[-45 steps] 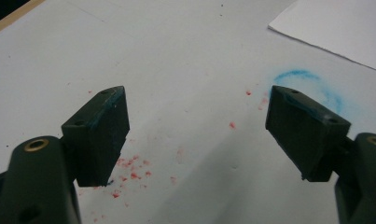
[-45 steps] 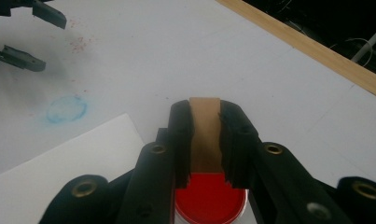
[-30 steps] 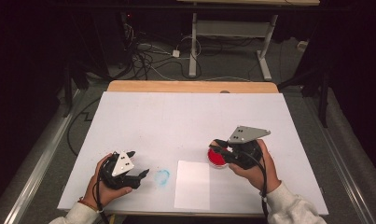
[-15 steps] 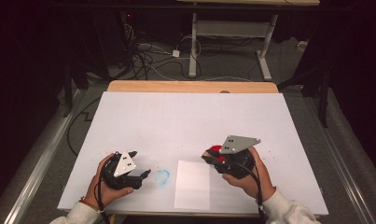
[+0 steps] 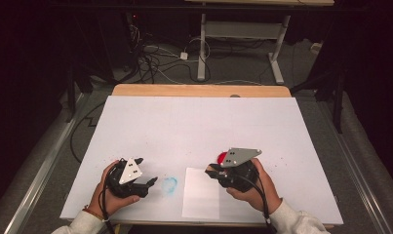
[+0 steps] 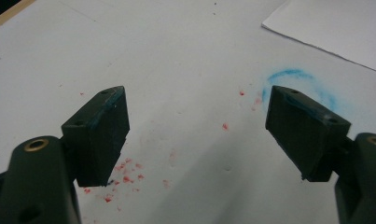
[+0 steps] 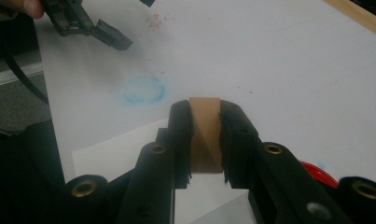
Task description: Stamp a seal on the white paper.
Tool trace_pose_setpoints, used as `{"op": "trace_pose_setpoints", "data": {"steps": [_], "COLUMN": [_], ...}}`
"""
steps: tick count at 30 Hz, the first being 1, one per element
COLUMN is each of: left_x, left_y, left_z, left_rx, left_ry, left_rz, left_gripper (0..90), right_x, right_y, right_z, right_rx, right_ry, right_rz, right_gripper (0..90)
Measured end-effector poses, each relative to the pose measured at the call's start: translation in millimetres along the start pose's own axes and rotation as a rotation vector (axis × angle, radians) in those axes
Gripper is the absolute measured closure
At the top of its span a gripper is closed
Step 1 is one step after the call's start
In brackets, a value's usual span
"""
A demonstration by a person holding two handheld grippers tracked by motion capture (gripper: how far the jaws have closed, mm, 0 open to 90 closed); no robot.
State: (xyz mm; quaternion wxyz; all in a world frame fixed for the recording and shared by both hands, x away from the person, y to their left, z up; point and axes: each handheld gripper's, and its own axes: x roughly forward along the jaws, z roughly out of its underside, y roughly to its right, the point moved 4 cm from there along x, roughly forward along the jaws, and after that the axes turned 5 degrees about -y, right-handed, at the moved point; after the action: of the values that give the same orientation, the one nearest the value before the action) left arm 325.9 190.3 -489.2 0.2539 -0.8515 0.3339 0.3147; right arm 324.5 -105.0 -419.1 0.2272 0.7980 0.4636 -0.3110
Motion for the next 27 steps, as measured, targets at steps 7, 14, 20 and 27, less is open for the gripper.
{"op": "trace_pose_setpoints", "data": {"steps": [7,14,20,27], "left_x": [-0.6,-0.4,-0.2,0.0], "left_y": [0.4,0.3,0.4,0.1], "left_z": [-0.1,-0.1,-0.1,0.1], "left_rx": [0.003,0.004,0.006,0.004], "left_ry": [0.001,0.0,-0.002,-0.003], "left_rz": [-0.003,-0.005,-0.006,-0.008], "left_gripper": [21.0,21.0,21.0,21.0], "right_x": [11.9,20.9,24.9,30.1], "right_y": [-10.6,-15.3,-18.7,-21.7], "right_z": [3.5,7.1,9.2,13.0], "right_rx": [-0.024,-0.036,-0.044,-0.063], "right_ry": [-0.031,-0.058,-0.075,-0.101], "right_rz": [-0.03,-0.047,-0.055,-0.066], "right_gripper": [75.9,75.9,75.9,75.9]}}
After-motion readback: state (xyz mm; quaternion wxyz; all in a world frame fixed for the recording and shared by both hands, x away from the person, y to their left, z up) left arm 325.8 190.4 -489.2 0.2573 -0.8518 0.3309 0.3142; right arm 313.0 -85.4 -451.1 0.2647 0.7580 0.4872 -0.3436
